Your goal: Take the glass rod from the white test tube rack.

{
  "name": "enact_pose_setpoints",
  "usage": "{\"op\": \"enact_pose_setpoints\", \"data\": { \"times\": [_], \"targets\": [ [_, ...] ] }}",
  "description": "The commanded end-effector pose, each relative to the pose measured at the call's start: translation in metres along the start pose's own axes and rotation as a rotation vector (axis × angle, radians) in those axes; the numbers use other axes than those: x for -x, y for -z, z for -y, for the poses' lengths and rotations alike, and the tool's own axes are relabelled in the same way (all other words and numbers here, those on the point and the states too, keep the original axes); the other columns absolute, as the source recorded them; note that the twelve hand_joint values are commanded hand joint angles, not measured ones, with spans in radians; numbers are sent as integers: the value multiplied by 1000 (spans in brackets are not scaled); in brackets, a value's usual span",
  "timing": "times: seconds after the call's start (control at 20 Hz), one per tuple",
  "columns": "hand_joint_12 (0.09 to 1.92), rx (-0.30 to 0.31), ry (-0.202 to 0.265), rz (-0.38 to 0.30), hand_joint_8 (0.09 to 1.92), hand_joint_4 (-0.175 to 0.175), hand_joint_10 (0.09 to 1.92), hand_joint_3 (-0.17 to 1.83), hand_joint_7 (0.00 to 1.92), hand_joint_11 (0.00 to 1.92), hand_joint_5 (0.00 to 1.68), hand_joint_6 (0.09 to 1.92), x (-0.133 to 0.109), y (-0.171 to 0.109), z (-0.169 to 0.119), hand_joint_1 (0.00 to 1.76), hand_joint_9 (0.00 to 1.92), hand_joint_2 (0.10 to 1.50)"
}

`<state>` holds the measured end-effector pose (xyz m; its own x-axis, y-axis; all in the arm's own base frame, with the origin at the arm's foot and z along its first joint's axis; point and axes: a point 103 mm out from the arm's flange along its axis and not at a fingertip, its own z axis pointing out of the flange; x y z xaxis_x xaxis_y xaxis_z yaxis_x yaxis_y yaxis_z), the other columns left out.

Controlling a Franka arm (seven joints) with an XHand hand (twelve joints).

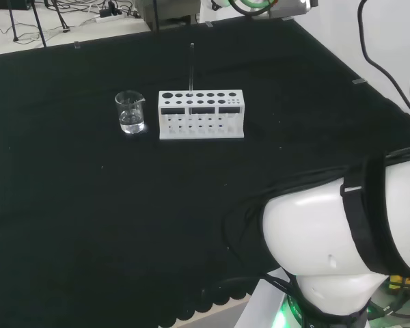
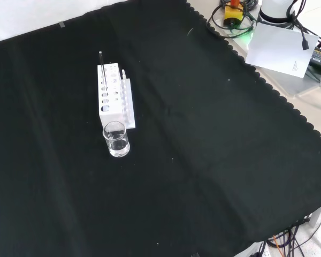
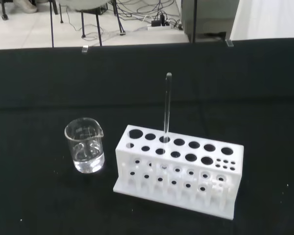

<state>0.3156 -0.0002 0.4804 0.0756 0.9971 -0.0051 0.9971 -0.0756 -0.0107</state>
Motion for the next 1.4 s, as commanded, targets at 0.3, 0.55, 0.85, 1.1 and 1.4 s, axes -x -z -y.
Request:
{"op": "enact_pose_setpoints", "data": {
  "times": [0.3,0.55,0.85,1.1,1.4],
  "targets": [
    [1442,15,42,-16,833,-142,905,672,65,0,108,87,1,-11,-27,701,183,791],
    [1456,21,51,-28,863,-144,919,673,113,6,129,87,0,-13,-59,691,238,797],
    [1464,21,57,-34,887,-148,926,672,157,20,146,87,2,-25,-102,686,301,802],
    [1464,10,68,-26,896,-149,920,671,170,32,156,87,5,-39,-130,680,320,811],
    [1461,-8,95,-32,904,-151,917,667,189,40,171,87,4,-58,-161,664,335,826]
  ]
}}
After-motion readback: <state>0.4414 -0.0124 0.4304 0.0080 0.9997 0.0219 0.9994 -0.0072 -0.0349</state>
